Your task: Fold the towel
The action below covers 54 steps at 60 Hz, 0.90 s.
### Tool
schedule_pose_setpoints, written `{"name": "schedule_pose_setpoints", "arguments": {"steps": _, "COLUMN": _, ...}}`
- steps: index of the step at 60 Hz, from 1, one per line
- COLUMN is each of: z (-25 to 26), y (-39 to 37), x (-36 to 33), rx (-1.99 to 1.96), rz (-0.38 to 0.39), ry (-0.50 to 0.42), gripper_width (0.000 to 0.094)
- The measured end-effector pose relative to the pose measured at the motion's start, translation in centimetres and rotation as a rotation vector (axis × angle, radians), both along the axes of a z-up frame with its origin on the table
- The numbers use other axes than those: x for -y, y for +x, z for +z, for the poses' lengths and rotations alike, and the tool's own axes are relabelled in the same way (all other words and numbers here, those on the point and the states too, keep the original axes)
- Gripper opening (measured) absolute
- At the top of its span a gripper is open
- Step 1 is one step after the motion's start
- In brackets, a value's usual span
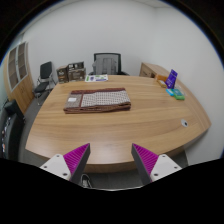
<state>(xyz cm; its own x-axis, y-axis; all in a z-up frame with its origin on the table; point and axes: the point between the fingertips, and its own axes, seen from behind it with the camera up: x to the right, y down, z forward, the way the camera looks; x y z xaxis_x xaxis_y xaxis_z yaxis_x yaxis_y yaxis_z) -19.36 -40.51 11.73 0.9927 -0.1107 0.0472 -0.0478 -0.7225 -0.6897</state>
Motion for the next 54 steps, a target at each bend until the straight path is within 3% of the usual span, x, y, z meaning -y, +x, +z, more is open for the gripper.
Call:
{"name": "schedule_pose_setpoints", "arguments": {"steps": 9, "z": -2.2, "y": -10.3, "x": -10.5, "rx": -0.063, "rz": 0.122, "ry": 0.047, "gripper_width": 0.0865}}
{"name": "schedule_pose_setpoints", "arguments": {"steps": 18, "z": -4.5, "y": -16.8, "x": -20.2, "rx": -0.093, "rz": 0.174, "ry": 0.078, "gripper_width": 0.0864}}
{"name": "schedule_pose_setpoints", "arguments": {"steps": 32, "z": -9.8, "y": -19.9, "x": -31.1, "rx": -0.023, "rz": 0.147, "ry": 0.050, "gripper_width": 0.0858}}
{"name": "schedule_pose_setpoints", "arguments": {"steps": 40, "z": -12.4, "y": -19.8, "x": -33.9, "rx": 0.024, "rz": 0.150, "ry": 0.011, "gripper_width": 0.0782}}
{"name": "schedule_pose_setpoints", "arguments": {"steps": 49, "z": -12.5, "y": -19.1, "x": -34.7, "rx": 0.055, "rz": 0.151, "ry": -0.005, "gripper_width": 0.0431}}
{"name": "schedule_pose_setpoints", "arguments": {"steps": 54, "z": -12.4, "y": -17.4, "x": -35.1, "rx": 0.097, "rz": 0.131, "ry": -0.017, "gripper_width": 0.0092}}
